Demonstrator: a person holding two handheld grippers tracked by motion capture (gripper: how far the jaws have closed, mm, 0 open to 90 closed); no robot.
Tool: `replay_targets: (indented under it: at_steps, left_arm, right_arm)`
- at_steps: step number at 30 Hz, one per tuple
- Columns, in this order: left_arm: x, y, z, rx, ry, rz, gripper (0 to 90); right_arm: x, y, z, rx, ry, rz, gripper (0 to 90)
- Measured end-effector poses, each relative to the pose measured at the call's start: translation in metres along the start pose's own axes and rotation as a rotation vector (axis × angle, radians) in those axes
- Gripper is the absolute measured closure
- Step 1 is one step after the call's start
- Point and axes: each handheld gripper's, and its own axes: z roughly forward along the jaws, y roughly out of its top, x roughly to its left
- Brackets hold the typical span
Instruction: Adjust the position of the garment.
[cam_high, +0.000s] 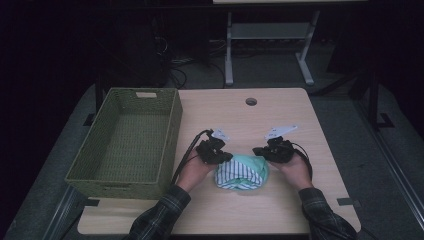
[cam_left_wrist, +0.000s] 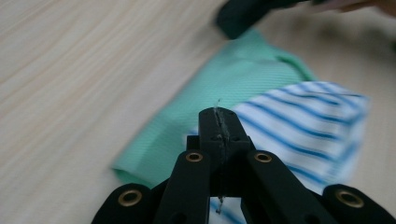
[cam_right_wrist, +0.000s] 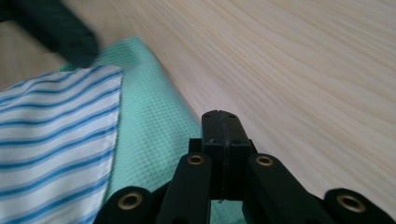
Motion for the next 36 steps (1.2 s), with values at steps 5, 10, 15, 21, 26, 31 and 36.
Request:
replay_targets:
  at_steps: [5, 10, 15, 21, 26, 31, 36]
  left_arm:
    - [-0.020, -0.009, -0.004, -0.010, -0.045, 0.019, 89.5]
    - [-0.038, -0.017, 0.001, 0.005, -0.079, 0.037, 89.5]
    - [-0.045, -0.019, 0.014, 0.048, -0.094, 0.056, 89.5]
    - [-0.045, -0.023, 0.025, 0.112, -0.089, 0.072, 89.5]
    - [-0.042, -0.025, 0.025, 0.132, -0.075, 0.077, 89.6]
    - [-0.038, -0.026, 0.024, 0.147, -0.062, 0.076, 89.6]
    - [-0.031, -0.027, 0.021, 0.154, -0.039, 0.067, 89.6]
  right_arm:
    - [-0.005, 0.004, 0.015, 0.012, 0.016, -0.003, 89.9]
    - [-0.004, 0.005, 0.029, 0.041, 0.028, 0.001, 89.9]
    - [-0.004, 0.003, 0.036, 0.051, 0.032, -0.005, 89.9]
    - [-0.004, 0.002, 0.036, 0.061, 0.039, -0.006, 89.9]
    - [-0.003, -0.001, 0.032, 0.065, 0.041, -0.023, 89.9]
    - [0.000, -0.006, 0.026, 0.071, 0.045, -0.026, 89.9]
    - [0.002, -0.013, 0.018, 0.075, 0.044, -0.038, 89.9]
